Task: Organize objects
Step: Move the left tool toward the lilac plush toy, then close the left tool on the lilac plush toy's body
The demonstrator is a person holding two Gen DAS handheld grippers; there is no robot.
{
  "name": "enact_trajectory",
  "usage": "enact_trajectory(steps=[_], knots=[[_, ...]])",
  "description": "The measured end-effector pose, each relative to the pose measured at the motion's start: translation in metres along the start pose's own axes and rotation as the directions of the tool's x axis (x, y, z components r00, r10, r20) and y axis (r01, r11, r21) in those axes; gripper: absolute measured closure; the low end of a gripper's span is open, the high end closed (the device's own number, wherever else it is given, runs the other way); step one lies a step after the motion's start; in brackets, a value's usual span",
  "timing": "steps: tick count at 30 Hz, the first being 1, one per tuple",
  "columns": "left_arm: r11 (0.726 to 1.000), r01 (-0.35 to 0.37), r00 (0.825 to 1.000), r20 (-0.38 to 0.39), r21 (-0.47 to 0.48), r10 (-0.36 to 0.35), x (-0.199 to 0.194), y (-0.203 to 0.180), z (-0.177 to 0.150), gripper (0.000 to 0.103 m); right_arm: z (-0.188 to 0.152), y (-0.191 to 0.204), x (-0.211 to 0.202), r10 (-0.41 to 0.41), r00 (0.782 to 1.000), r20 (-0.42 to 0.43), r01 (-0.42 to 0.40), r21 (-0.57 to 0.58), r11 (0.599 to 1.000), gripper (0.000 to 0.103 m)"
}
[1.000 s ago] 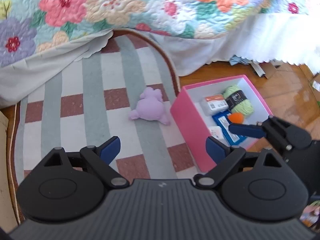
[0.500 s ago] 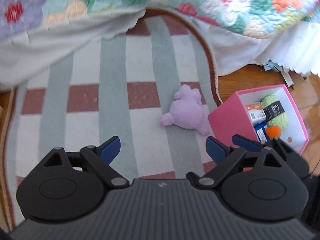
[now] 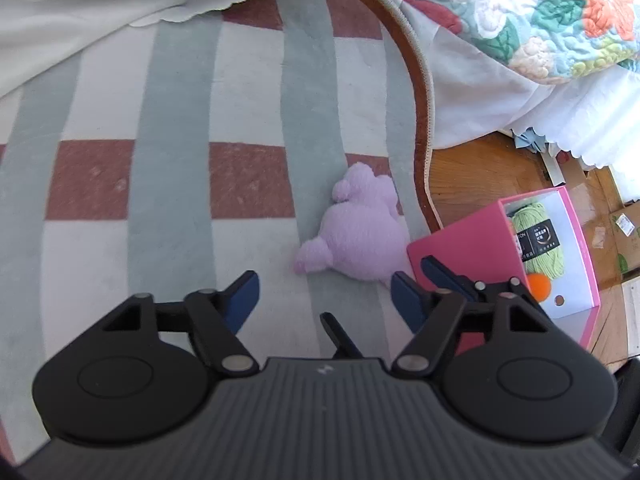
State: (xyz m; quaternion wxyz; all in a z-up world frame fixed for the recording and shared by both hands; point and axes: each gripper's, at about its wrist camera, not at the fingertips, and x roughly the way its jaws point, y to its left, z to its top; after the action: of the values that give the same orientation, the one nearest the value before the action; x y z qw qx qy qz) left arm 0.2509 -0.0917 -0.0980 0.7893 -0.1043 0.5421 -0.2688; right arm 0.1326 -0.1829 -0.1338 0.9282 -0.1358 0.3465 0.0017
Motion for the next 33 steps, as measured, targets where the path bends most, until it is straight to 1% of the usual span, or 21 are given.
enact_trajectory(steps=[1, 3, 4, 6, 8, 10, 12, 13, 15, 17, 18, 19, 20, 22, 23, 24, 26, 29, 33], knots=[[1.000, 0.006, 1.000, -0.002, 0.004, -0.006, 0.004, 0.001, 0.002, 0.038, 0.000, 0.001, 0.004, -0.003, 1.000, -0.002, 0.003, 0.001, 1.000, 0.024], [1.000, 0.011, 1.000, 0.001, 0.011, -0.011, 0.012, 0.002, 0.006, 0.045, 0.000, 0.001, 0.013, -0.008, 1.000, -0.009, 0.008, 0.013, 1.000, 0.026], [1.000, 0.019, 1.000, 0.006, 0.017, -0.019, 0.015, 0.002, 0.008, 0.046, 0.000, 0.001, 0.017, -0.014, 1.000, -0.014, 0.014, 0.016, 1.000, 0.027], [0.999, 0.045, 0.999, 0.007, 0.014, -0.045, 0.021, 0.003, 0.011, 0.052, 0.001, 0.000, 0.024, -0.036, 0.999, -0.025, 0.036, 0.019, 0.999, 0.028], [0.998, 0.064, 0.998, -0.001, -0.006, -0.064, 0.028, 0.006, 0.014, 0.054, 0.003, -0.002, 0.030, -0.055, 0.998, -0.040, 0.056, 0.025, 0.998, 0.028], [0.997, 0.070, 0.997, 0.008, -0.017, -0.070, 0.033, 0.008, 0.015, 0.055, 0.005, -0.002, 0.033, -0.062, 0.997, -0.045, 0.063, 0.019, 0.998, 0.029], [0.995, 0.090, 0.996, 0.022, -0.048, -0.089, 0.036, 0.011, 0.014, 0.057, 0.005, 0.000, 0.038, -0.073, 0.996, -0.056, 0.074, 0.012, 0.997, 0.028], [0.991, 0.107, 0.994, 0.027, -0.076, -0.105, 0.038, 0.014, 0.013, 0.058, 0.005, 0.000, 0.040, -0.072, 0.995, -0.068, 0.073, 0.015, 0.997, 0.028], [0.983, 0.130, 0.991, 0.034, -0.133, -0.126, 0.043, 0.021, 0.009, 0.061, 0.002, 0.002, 0.043, -0.082, 0.995, -0.062, 0.082, 0.000, 0.997, 0.027], [0.978, 0.123, 0.992, 0.035, -0.167, -0.119, 0.048, 0.024, 0.007, 0.061, 0.001, 0.002, 0.043, -0.083, 0.995, -0.049, 0.083, 0.001, 0.997, 0.028], [0.976, 0.126, 0.992, 0.041, -0.177, -0.121, 0.049, 0.024, 0.006, 0.062, 0.000, 0.002, 0.043, -0.090, 0.995, -0.046, 0.090, -0.003, 0.996, 0.032], [0.973, 0.139, 0.990, 0.049, -0.187, -0.132, 0.050, 0.024, 0.005, 0.062, 0.001, 0.001, 0.044, -0.105, 0.993, -0.044, 0.105, -0.008, 0.994, 0.041], [0.968, 0.152, 0.988, 0.053, -0.200, -0.144, 0.050, 0.024, 0.005, 0.061, 0.000, 0.000, 0.045, -0.123, 0.991, -0.045, 0.122, -0.014, 0.992, 0.044], [0.957, 0.178, 0.984, 0.058, -0.231, -0.169, 0.052, 0.025, 0.005, 0.061, 0.000, -0.004, 0.044, -0.111, 0.993, -0.035, 0.111, -0.019, 0.994, 0.050], [0.952, 0.183, 0.983, 0.059, -0.244, -0.174, 0.052, 0.026, 0.004, 0.062, -0.001, -0.005, 0.043, -0.110, 0.993, -0.035, 0.109, -0.019, 0.994, 0.051], [0.950, 0.185, 0.983, 0.062, -0.253, -0.175, 0.052, 0.026, 0.003, 0.067, -0.001, -0.005, 0.042, -0.111, 0.993, -0.036, 0.110, -0.021, 0.994, 0.052], [0.942, 0.201, 0.980, 0.068, -0.270, -0.190, 0.050, 0.027, 0.001, 0.073, -0.002, -0.006, 0.039, -0.107, 0.993, -0.041, 0.107, -0.016, 0.994, 0.054], [0.937, 0.202, 0.979, 0.090, -0.284, -0.184, 0.044, 0.026, -0.009, 0.074, -0.004, -0.010, 0.033, -0.078, 0.996, -0.035, 0.078, 0.009, 0.997, 0.056], [0.921, 0.208, 0.977, 0.105, -0.330, -0.184, 0.034, 0.029, -0.025, 0.080, -0.007, -0.006, 0.025, -0.043, 0.998, -0.041, 0.042, -0.022, 0.999, 0.057]])
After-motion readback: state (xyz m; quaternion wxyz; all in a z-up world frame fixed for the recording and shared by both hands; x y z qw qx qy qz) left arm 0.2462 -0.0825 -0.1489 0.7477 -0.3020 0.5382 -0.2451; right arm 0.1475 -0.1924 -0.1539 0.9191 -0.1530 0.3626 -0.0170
